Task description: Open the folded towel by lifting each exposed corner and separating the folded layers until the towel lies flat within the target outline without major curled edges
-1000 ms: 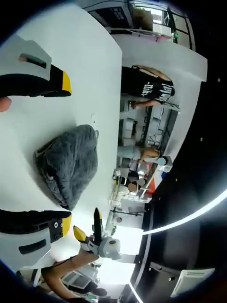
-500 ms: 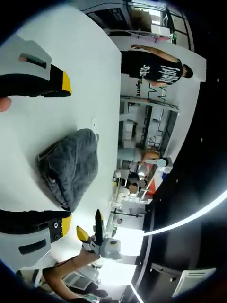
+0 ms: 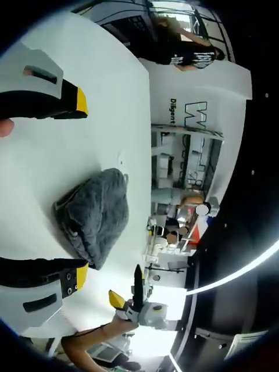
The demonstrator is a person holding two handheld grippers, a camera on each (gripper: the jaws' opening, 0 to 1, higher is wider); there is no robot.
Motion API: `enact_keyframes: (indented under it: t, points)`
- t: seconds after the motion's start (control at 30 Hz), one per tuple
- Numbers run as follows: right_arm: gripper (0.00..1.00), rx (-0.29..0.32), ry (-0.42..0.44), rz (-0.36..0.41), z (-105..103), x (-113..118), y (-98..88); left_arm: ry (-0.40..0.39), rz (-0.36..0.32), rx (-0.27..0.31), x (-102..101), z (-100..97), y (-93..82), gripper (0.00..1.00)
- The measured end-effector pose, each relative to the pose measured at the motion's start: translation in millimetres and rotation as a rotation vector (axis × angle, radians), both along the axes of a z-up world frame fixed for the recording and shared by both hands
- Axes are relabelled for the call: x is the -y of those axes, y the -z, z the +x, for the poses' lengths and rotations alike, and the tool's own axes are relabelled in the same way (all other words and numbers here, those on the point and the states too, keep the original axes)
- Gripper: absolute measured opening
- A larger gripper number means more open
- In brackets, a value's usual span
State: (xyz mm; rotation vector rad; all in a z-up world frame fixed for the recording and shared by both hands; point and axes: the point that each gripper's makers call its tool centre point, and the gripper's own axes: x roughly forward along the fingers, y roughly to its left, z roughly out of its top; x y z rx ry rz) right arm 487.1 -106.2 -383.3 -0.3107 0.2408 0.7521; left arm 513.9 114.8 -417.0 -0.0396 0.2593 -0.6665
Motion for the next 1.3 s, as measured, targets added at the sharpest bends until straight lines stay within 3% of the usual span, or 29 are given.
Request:
enact_keyframes:
  t: [0.17,0.33,0.53,0.9,1.03,1.13,1.3]
  points:
    - [0.91,0.063,-0.067,-0.079,-6,-22,-19.6,-0.001,0.016,0.005,-1,-2.5,-0.9,0.98]
    - [0.81,0.09,-0.143,-0.149,-8,-46,-28.8,-0.011,0.077,-0.009,-6,-1.9,6.8,0.98]
    - [0.79,0.098,-0.219,-0.209,-6,-77,-35.7,-0.005,0.105,-0.015,-8,-2.2,9.7,0.98]
    - [0.73,0.092,-0.306,-0.266,-1,-112,-54.4,-0.015,0.126,-0.029,-15,0.9,13.9,0.98]
    - [0.69,0.078,-0.317,-0.288,-2,-118,-53.1,-0.025,0.126,-0.038,-18,2.4,16.8,0.98]
    - [0.59,0.086,-0.31,-0.322,-3,-119,-48.0,-0.028,0.114,-0.042,-19,1.9,16.9,0.98]
    - [0.48,0.037,-0.355,-0.359,-4,-128,-25.2,-0.039,0.125,-0.035,-22,1.4,15.3,0.98]
